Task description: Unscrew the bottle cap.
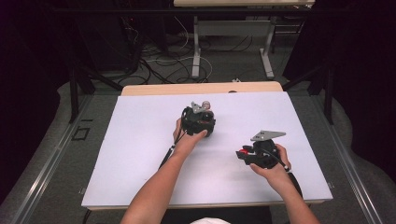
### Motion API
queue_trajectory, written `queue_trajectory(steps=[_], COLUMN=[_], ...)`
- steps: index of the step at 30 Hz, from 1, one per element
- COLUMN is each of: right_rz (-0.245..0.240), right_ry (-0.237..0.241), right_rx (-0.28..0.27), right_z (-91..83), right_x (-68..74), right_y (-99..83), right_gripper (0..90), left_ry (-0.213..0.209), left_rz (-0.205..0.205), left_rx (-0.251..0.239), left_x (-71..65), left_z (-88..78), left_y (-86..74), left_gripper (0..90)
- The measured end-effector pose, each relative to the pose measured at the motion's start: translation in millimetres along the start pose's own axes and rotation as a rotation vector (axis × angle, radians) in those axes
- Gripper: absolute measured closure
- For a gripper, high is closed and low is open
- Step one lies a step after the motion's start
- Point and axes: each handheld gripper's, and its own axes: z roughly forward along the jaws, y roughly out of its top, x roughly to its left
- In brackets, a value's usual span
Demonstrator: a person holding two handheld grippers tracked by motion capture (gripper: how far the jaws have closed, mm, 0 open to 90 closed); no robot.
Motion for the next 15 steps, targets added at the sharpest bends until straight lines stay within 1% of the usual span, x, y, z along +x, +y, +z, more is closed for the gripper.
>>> queue_trajectory(steps=[1,2,3,5,6,7,11,13,15], right_rz=[0.001,0.009,0.009,0.009,0.012,0.007,0.007,0.01,0.013], right_ry=[0.004,0.001,0.0,-0.001,0.002,0.006,0.006,0.002,0.002], right_rx=[0.007,0.008,0.008,0.007,0.01,0.006,0.006,0.005,0.007], right_z=[-0.1,0.1,0.4,0.9,1.0,1.5,1.2,0.8,0.7], right_x=[0.0,0.7,0.7,1.0,1.4,1.3,2.1,2.0,1.5], right_y=[0.0,-0.2,-0.3,-0.5,-0.5,-0.4,-0.3,-0.2,-0.5], right_gripper=[60.9,61.0,61.0,61.0,60.9,61.0,61.0,61.0,61.0], left_ry=[0.003,0.004,0.002,-0.002,0.0,0.003,0.007,0.002,-0.005], left_rz=[0.002,-0.002,0.004,0.009,0.012,0.001,0.001,-0.004,0.0], left_rx=[-0.01,-0.006,-0.009,-0.001,-0.012,-0.014,-0.014,-0.013,-0.004], left_x=[0.0,-0.3,0.1,0.1,-0.3,-1.7,-2.5,-1.8,-0.7], left_z=[0.3,-0.6,-1.0,-2.5,-2.0,-1.9,-1.9,-1.9,-2.6], left_y=[-1.1,-1.8,-2.9,-3.7,-4.5,-4.8,-5.0,-4.9,-4.6], left_gripper=[29.5,29.5,29.4,29.2,29.2,29.1,29.0,28.8,28.5])
